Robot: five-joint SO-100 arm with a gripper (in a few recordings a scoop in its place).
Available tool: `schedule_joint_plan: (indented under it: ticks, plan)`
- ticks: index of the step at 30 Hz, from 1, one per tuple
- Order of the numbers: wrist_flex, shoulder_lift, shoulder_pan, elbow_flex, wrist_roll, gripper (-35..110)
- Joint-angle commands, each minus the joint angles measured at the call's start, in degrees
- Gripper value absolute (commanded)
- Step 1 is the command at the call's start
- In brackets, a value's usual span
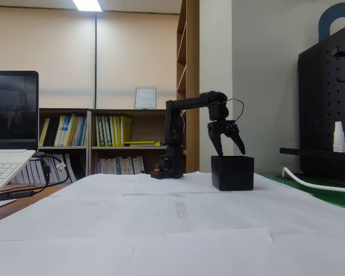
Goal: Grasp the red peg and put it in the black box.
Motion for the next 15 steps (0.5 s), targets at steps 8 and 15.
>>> schedule_joint_plan:
  ticks: [8,15]
  plan:
    - [7.73,-5.89,2.11,11.87,-4.66,37]
    - [8.88,-27.42,12.48,10.37,-17.84,27]
